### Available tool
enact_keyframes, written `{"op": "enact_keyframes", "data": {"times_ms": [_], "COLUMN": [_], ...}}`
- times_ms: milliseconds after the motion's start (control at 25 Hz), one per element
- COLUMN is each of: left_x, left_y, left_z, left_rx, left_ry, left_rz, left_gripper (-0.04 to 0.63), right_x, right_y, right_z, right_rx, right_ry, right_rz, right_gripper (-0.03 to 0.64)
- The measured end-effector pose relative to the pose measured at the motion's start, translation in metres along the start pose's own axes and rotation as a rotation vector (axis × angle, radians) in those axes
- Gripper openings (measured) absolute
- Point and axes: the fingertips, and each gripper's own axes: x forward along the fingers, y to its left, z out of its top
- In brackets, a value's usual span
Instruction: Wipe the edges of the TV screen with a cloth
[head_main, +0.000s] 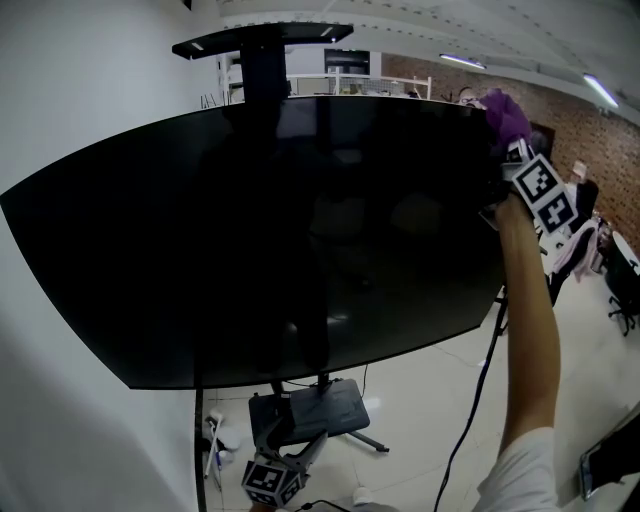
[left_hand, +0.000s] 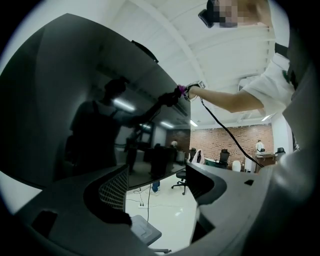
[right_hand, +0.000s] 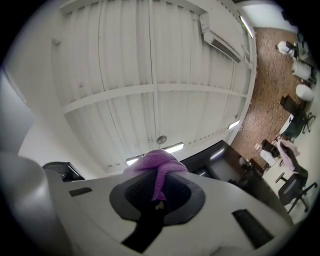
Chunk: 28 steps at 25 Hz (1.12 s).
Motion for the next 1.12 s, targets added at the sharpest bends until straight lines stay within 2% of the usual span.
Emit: {"op": "enact_keyframes", "data": {"times_ms": [120, 240, 360, 520, 720, 800, 920, 1040, 1120], "left_x": [0.003, 0.004, 0.007, 0.006, 0.004, 0.004, 0.003, 0.0, -0.008], "left_y": [-0.001, -0.002, -0.011, -0.005, 0.012, 0.017, 0.028, 0.042, 0.055], "left_z": [-0.005, -0.007, 0.012, 0.01, 0.006, 0.003, -0.002, -0.006, -0.012], "left_rx": [0.002, -0.003, -0.052, -0.071, -0.089, -0.087, -0.073, -0.061, -0.032], "left_ry": [0.005, 0.015, 0.03, 0.035, 0.042, 0.048, 0.049, 0.036, 0.016], "left_rz": [-0.004, -0.001, -0.001, 0.021, 0.069, 0.089, 0.114, 0.14, 0.185], "left_gripper": [0.341, 0.341, 0.341, 0.341, 0.341, 0.341, 0.341, 0.341, 0.339], "right_x": [-0.014, -0.033, -0.059, -0.115, -0.21, -0.253, -0.317, -0.375, -0.404], "right_y": [-0.033, -0.054, -0.067, -0.076, -0.063, -0.052, -0.031, -0.004, 0.017], "right_z": [-0.002, -0.015, -0.037, -0.091, -0.181, -0.222, -0.284, -0.332, -0.36], "right_rx": [-0.06, -0.07, -0.106, -0.227, -0.414, -0.417, -0.351, -0.312, -0.308], "right_ry": [-0.017, -0.027, -0.022, 0.041, 0.143, 0.206, 0.313, 0.388, 0.438], "right_rz": [-0.064, -0.073, -0.067, -0.04, 0.044, 0.092, 0.135, 0.165, 0.212], "right_gripper": [0.054, 0.054, 0.052, 0.051, 0.049, 0.049, 0.049, 0.048, 0.048]}}
